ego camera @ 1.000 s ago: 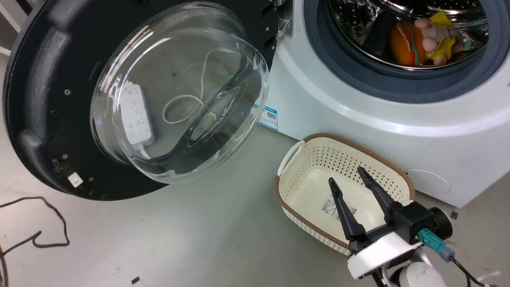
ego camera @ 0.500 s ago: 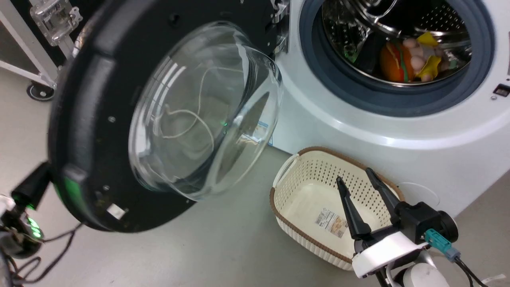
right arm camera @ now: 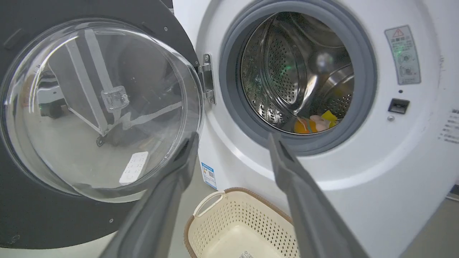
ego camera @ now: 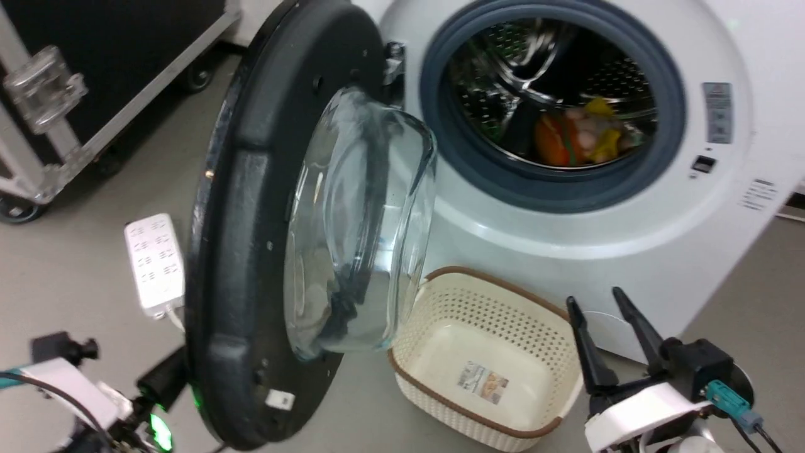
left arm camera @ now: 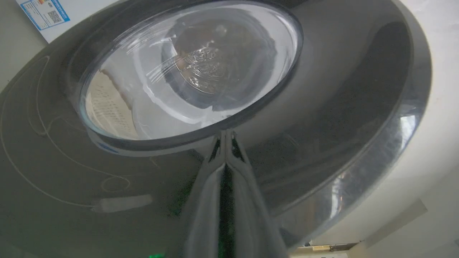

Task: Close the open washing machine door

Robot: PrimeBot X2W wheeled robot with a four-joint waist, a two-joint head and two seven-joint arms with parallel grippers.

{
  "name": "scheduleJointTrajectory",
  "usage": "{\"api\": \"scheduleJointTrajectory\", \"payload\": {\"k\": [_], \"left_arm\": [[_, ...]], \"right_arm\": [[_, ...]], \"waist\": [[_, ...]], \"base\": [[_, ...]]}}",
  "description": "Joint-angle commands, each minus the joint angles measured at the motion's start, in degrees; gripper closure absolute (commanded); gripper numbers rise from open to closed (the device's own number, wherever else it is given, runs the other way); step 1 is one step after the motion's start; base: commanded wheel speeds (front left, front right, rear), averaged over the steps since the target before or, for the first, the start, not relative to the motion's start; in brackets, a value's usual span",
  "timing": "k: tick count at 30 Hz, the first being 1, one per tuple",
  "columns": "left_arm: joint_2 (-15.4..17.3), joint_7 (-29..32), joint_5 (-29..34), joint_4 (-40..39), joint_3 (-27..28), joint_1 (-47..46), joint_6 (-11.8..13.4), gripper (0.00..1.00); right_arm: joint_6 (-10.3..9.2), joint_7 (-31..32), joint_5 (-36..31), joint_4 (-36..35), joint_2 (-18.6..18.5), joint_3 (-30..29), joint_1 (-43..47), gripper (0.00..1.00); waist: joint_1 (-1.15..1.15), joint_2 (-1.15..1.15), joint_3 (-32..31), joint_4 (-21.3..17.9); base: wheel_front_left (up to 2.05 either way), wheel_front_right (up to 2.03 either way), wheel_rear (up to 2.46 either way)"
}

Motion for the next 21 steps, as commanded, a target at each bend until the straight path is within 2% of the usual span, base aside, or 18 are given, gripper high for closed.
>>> {"api": "scheduleJointTrajectory", "payload": {"k": [1, 6, 8, 10, 21], "left_arm": [[-1.09, 0.46, -0.61, -0.9, -0.9, 1.44, -0.26, 1.0], [-3.1, 0.37, -1.44, -2.8, -3.4, 4.33, -0.26, 1.0], [-3.94, -1.13, -1.72, -3.92, -5.13, 6.06, -0.26, 1.0], [-4.14, -1.59, -2.07, -4.01, -5.82, 6.45, -0.26, 1.0], [-4.73, -7.11, -8.84, -6.78, -16.19, 8.14, -0.26, 1.0]], "right_arm": [[0.05, -0.26, -0.26, -0.01, 0.02, -0.75, 0.61, 0.0], [0.05, -0.26, -0.74, -0.03, 0.02, -2.43, 0.83, 0.0], [0.05, -0.26, -0.7, -0.13, 0.02, -3.16, 0.81, 0.0], [0.05, -0.26, -0.79, -0.17, 0.02, -3.39, 0.86, 0.0], [0.05, -0.26, -1.46, -0.84, 0.02, -4.0, 0.22, 0.0]], "waist": [[0.01, 0.0, -0.81, -2.16], [0.01, 0.0, -1.15, -5.82], [0.01, 0.0, -1.05, -9.04], [0.01, 0.0, -0.97, -10.05], [0.01, 0.0, 3.29, -22.91]], "base": [[0.0, 0.0, 0.0], [0.0, 0.0, 0.0], [0.0, 0.0, 0.0], [0.0, 0.0, 0.0], [0.0, 0.0, 0.0]]}}
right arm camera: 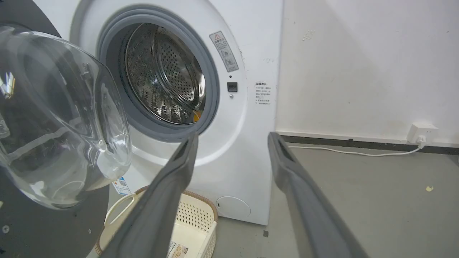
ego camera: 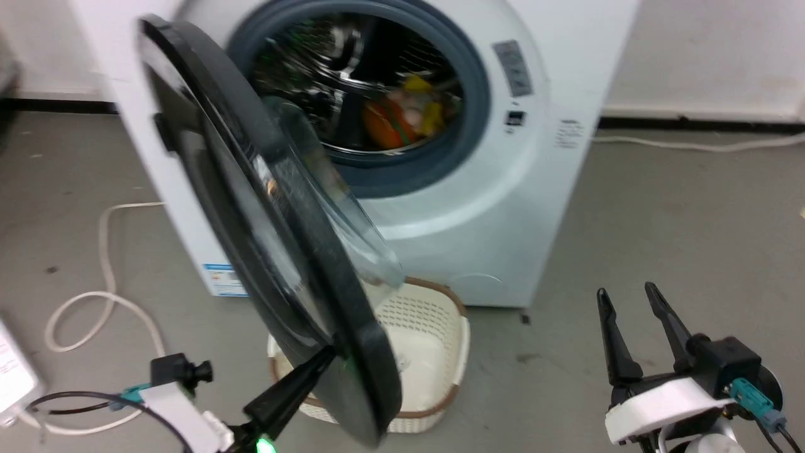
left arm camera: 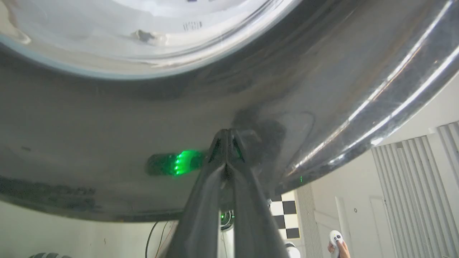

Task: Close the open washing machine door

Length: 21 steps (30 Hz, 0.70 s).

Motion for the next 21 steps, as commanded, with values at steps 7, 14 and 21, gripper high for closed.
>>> {"api": "scheduleJointTrajectory", "payload": {"k": [7, 14, 21], "left_arm": [[-0.19, -5.66, 0.59, 1.16, -4.82, -5.03, -0.26, 1.0], [-0.2, -14.17, 1.68, 5.54, -6.02, -13.0, -0.26, 1.0], [-0.2, -23.07, 4.13, 12.06, -5.87, -21.99, -0.26, 1.0]], "right_arm": [[0.05, -0.26, 0.86, -1.06, 0.02, 0.59, -1.96, 0.0], [0.05, -0.26, 2.88, -1.59, 0.02, 1.59, -2.95, 0.0], [0.05, -0.26, 4.12, -2.03, 0.02, 2.67, -3.46, 0.0]], "waist": [[0.0, 0.0, 7.88, -10.87], [0.0, 0.0, 12.38, -17.46], [0.0, 0.0, 14.54, -21.08]], "base": [[0.0, 0.0, 0.0], [0.0, 0.0, 0.0], [0.0, 0.0, 0.0]]}}
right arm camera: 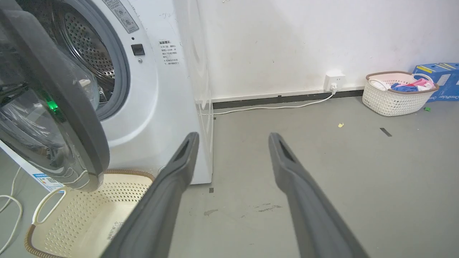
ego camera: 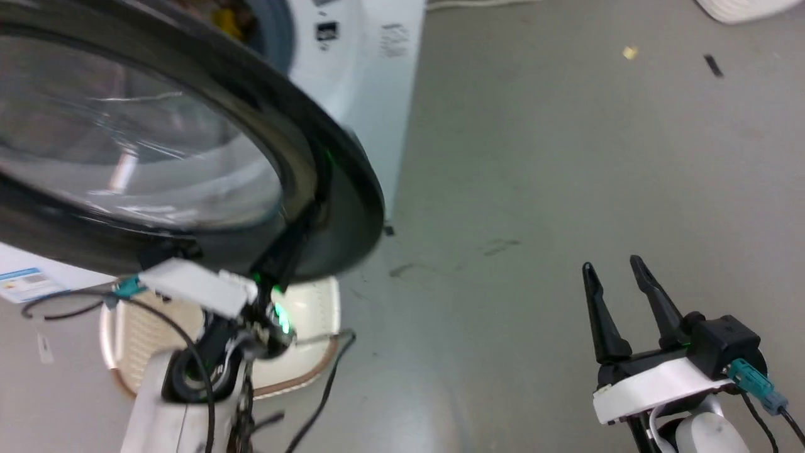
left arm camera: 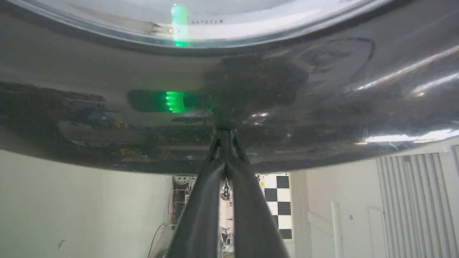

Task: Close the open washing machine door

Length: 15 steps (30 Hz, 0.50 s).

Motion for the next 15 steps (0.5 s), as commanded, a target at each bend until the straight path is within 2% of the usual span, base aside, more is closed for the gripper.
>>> {"api": "scheduleJointTrajectory", "payload": {"k": [1, 4, 8, 13, 15], "left_arm": [[0.02, -0.79, 0.28, 0.74, -0.02, -1.51, -0.26, 1.0], [0.02, -5.23, 1.3, 4.8, -0.69, -6.06, -0.26, 1.0], [0.02, -8.1, 1.62, 7.46, -1.61, -8.76, -0.26, 1.0], [0.09, -9.06, 2.3, 7.41, -3.58, -8.03, -0.26, 1.0], [0.81, -10.21, 4.65, 6.43, -5.12, -6.41, -0.26, 1.0]], "right_arm": [[0.05, -0.27, 0.33, -0.38, 0.03, 0.1, -0.8, 0.0], [0.05, -0.27, 0.61, -0.48, 0.03, 0.39, -0.96, 0.0], [0.05, -0.27, 0.79, -0.56, 0.03, 0.49, -1.19, 0.0], [0.05, -0.27, 0.46, -0.85, 0.03, 0.15, -0.96, 0.0], [0.05, -0.27, 0.05, -0.92, 0.03, -0.07, -0.68, 0.0]], "waist": [[-0.01, 0.0, 1.33, -1.47], [-0.01, 0.0, 1.58, -1.99], [-0.01, 0.0, 1.35, -1.48], [-0.01, 0.0, -0.38, 0.92], [-0.01, 0.0, -1.67, 2.39]], "base": [[0.0, 0.0, 0.0], [0.0, 0.0, 0.0], [0.0, 0.0, 0.0], [0.0, 0.0, 0.0], [0.0, 0.0, 0.0]]}}
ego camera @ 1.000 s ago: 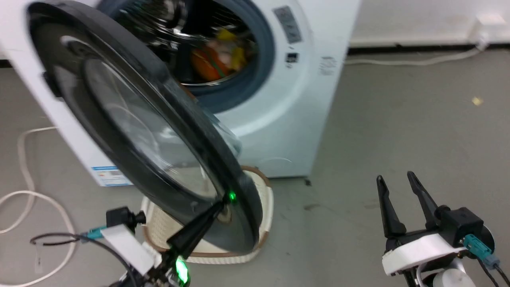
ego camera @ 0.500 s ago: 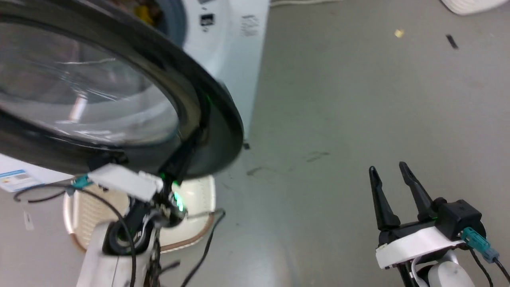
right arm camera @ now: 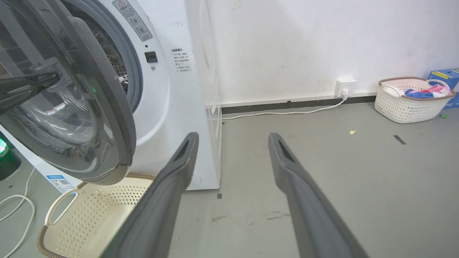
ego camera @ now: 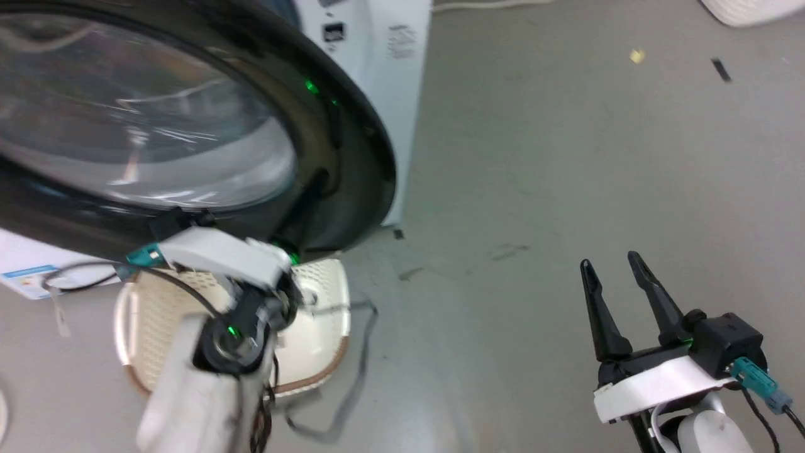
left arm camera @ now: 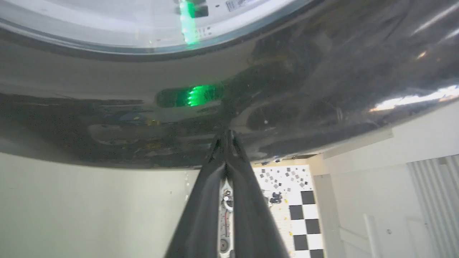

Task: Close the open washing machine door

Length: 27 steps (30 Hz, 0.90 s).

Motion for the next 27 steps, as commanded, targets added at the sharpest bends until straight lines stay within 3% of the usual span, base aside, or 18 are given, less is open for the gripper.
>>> {"api": "scheduleJointTrajectory", "payload": {"k": [1, 2, 3, 9, 11, 14, 18, 24, 27], "left_arm": [[0.88, -0.88, 2.07, -0.82, -1.34, 1.8, -0.26, 1.0], [1.7, -1.86, 4.22, -1.99, -3.21, 2.98, -0.26, 0.61], [2.61, -3.18, 6.36, -3.23, -5.21, 4.33, -0.26, 0.0], [11.58, -18.15, 20.28, -8.47, -18.98, 11.1, -0.26, 0.0], [14.3, -24.19, 23.71, -7.71, -22.0, 12.63, -0.26, 0.0], [18.22, -27.53, 31.83, -5.36, -24.59, 13.67, -0.26, 0.0], [17.6, -27.91, 45.05, -6.2, -15.76, 15.44, 0.56, 0.0], [11.51, -27.93, 61.58, -13.64, -1.65, 22.21, 2.34, 0.0], [9.51, -27.93, 67.86, -15.11, 1.14, 25.27, 1.7, 0.0]], "right_arm": [[0.05, -0.26, -0.49, -0.38, 0.03, -0.34, -0.28, 0.0], [0.05, -0.26, -0.72, -0.46, 0.03, -0.57, -0.11, 0.0], [0.05, -0.26, -0.96, -0.51, 0.03, -0.8, 0.1, 0.0], [0.05, -0.26, -1.82, -1.24, 0.03, -1.06, 1.97, 0.0], [0.05, -0.26, -2.16, -1.43, 0.03, -0.75, 2.73, 0.0], [0.05, -0.26, -2.35, -1.66, 0.03, -0.45, 3.77, 0.0], [0.05, -0.26, -2.76, -1.81, 0.03, -0.17, 4.8, 0.0], [0.05, -0.26, -2.92, -1.64, 0.03, 1.08, 5.37, 0.0], [0.05, -0.26, -3.7, -1.39, 0.03, 1.92, 5.53, 0.0]], "waist": [[0.0, -0.01, -1.99, 2.26], [0.0, -0.01, -2.69, 3.16], [0.0, -0.01, -3.44, 4.1], [0.0, -0.01, -8.49, 10.86], [0.0, -0.01, -9.88, 12.96], [0.0, -0.01, -11.4, 16.09], [0.0, -0.01, -12.55, 19.65], [0.0, -0.01, -13.2, 22.49], [0.0, -0.01, -13.3, 23.34]], "base": [[0.0, 0.0, 0.0], [0.0, 0.0, 0.0], [0.0, 0.0, 0.0], [0.0, 0.0, 0.0], [0.0, 0.0, 0.0], [0.0, 0.0, 0.0], [0.0, 0.0, 0.0], [0.0, 0.0, 0.0], [0.0, 0.0, 0.0]]}}
